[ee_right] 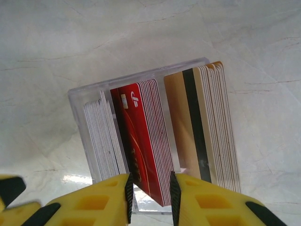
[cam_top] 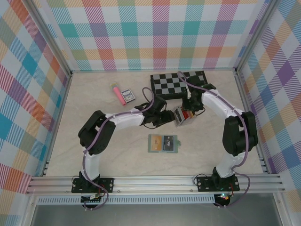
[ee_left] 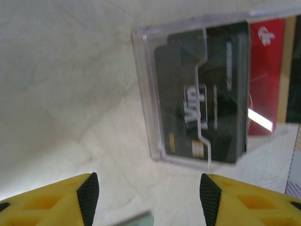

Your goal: Put the credit cards into the card holder

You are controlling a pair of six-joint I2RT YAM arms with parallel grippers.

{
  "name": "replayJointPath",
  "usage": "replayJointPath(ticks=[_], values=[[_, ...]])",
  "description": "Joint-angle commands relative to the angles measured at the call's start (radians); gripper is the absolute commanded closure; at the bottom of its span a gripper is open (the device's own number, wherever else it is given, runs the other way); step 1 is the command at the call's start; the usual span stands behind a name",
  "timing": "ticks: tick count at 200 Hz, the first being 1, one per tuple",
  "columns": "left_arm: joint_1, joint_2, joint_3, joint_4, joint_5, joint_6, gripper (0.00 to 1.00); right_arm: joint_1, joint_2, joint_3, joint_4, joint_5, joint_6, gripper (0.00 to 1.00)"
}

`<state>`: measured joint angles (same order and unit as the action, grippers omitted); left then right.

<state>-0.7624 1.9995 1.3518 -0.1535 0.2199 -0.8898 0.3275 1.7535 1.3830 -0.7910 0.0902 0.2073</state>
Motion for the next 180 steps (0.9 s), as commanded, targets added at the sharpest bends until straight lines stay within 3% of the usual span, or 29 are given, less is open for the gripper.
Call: replayJointPath(ticks=[1,92,138,180], values=[[0.017,0.059,0.089,-0.027,0.059,-0.030,0.40,0.007,0.006,0.039,-0.033,0.010,-0.041,0.71],[0.043,0.196,0.197,0.010,0.110,-0.086,0.39,0.011,0.029,0.021,-0.016,-0.020,-0.041,0.71],[0.043,0.202,0.173,-0.066,0.074,-0.063,0.61,0.054,0.053,0.032,-0.034,0.087,-0.072,0.72],[0.043,0.149,0.116,-0.116,0.028,0.008,0.66,0.104,0.094,0.055,-0.046,0.211,-0.098,0.71]])
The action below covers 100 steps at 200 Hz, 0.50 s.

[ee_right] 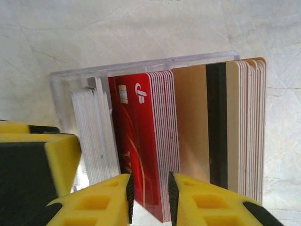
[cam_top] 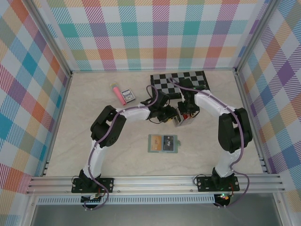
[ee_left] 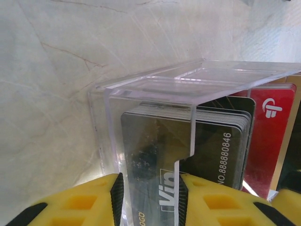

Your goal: Put the credit cards into the card holder

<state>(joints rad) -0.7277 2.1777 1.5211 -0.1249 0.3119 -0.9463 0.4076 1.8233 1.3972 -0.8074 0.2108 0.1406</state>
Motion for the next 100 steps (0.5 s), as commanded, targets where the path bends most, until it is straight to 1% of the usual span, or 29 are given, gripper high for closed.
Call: replayJointPath(ticks=[1,8,21,39,66,100], values=[[0.008,-0.030,-0.055,-0.144,-0.065,0.067,0.67,0.024,0.025,0.041,-0.031,0.093,-0.031,0.71],[0.007,-0.038,-0.061,-0.181,-0.071,0.080,0.68,0.030,0.029,0.046,-0.033,0.097,-0.031,0.70],[0.009,-0.055,-0.082,-0.183,-0.072,0.100,0.69,0.041,0.036,0.052,-0.036,0.091,-0.031,0.69],[0.013,-0.081,-0.109,-0.197,-0.084,0.123,0.69,0.058,0.041,0.061,-0.038,0.050,-0.027,0.67],[0.031,-0.118,-0.157,-0.192,-0.087,0.140,0.70,0.094,0.049,0.069,-0.038,0.005,-0.008,0.66],[0.042,-0.155,-0.197,-0.191,-0.086,0.169,0.70,0.137,0.075,0.077,-0.034,-0.006,0.002,0.66]])
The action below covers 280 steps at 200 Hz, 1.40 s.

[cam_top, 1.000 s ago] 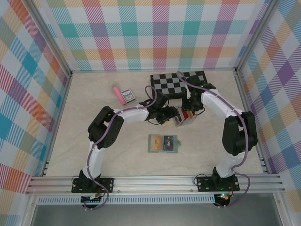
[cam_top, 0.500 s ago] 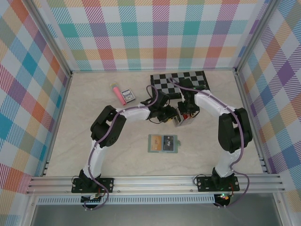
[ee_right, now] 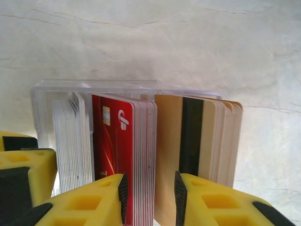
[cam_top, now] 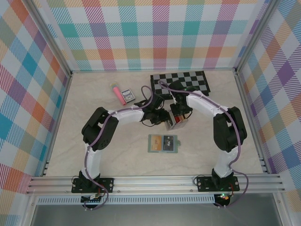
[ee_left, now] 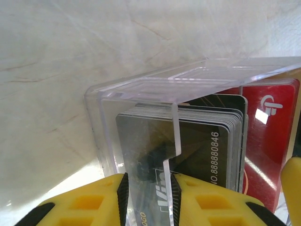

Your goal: Put the credit cards into the card holder

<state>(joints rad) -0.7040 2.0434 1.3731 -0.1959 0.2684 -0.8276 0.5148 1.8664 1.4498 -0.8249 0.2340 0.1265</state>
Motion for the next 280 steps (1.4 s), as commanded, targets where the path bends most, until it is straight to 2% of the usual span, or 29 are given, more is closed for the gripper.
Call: replayJointPath(ticks=[1,45,75,97,151,201,280], values=[[0.019,-0.020,-0.051,-0.120,-0.043,0.050,0.70,0.031,0.034,0.025,-0.017,-0.028,0.016,0.66],[0.024,-0.035,-0.082,-0.096,-0.038,0.041,0.70,0.067,0.059,0.027,-0.021,0.041,0.038,0.67],[0.025,-0.040,-0.082,-0.095,-0.040,0.041,0.70,0.091,0.055,0.032,-0.030,0.161,0.036,0.68],[0.025,-0.042,-0.093,-0.091,-0.038,0.036,0.70,0.093,0.032,0.031,-0.026,0.194,0.036,0.68],[0.025,-0.045,-0.124,-0.036,-0.026,0.011,0.70,0.093,0.018,0.026,-0.036,0.201,0.038,0.68],[0.025,-0.044,-0.129,-0.034,-0.028,0.011,0.70,0.094,0.001,0.027,-0.038,0.202,0.044,0.72],[0.025,-0.040,-0.129,-0.030,-0.024,0.005,0.70,0.094,-0.004,0.025,-0.043,0.204,0.048,0.71]])
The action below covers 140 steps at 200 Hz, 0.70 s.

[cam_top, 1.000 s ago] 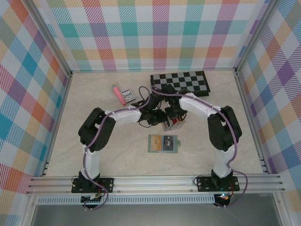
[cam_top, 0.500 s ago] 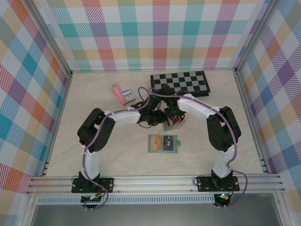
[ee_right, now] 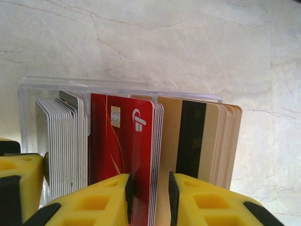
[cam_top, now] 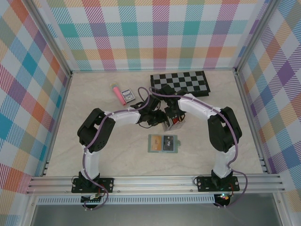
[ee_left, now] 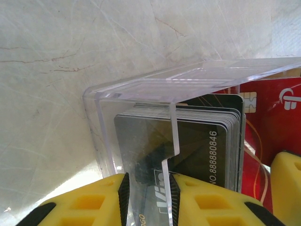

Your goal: Put the credit cards into the card holder

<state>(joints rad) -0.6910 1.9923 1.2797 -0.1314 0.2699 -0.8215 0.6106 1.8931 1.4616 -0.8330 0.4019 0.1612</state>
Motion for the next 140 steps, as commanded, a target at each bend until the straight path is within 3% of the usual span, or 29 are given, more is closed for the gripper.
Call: replayJointPath(ticks=[1,53,99,140], values=[[0.012,0.012,-0.036,-0.094,-0.025,-0.001,0.70,-0.001,-0.031,0.013,-0.034,0.036,0.014,0.72],[0.012,0.019,-0.038,-0.091,-0.018,-0.004,0.71,-0.002,-0.029,0.016,-0.033,0.011,0.019,0.82],[0.012,0.017,-0.041,-0.093,-0.021,-0.004,0.71,-0.002,-0.066,0.019,-0.046,0.013,0.031,0.86],[0.012,0.014,-0.045,-0.094,-0.023,-0.002,0.71,-0.003,-0.109,0.013,-0.053,-0.067,0.055,0.90]])
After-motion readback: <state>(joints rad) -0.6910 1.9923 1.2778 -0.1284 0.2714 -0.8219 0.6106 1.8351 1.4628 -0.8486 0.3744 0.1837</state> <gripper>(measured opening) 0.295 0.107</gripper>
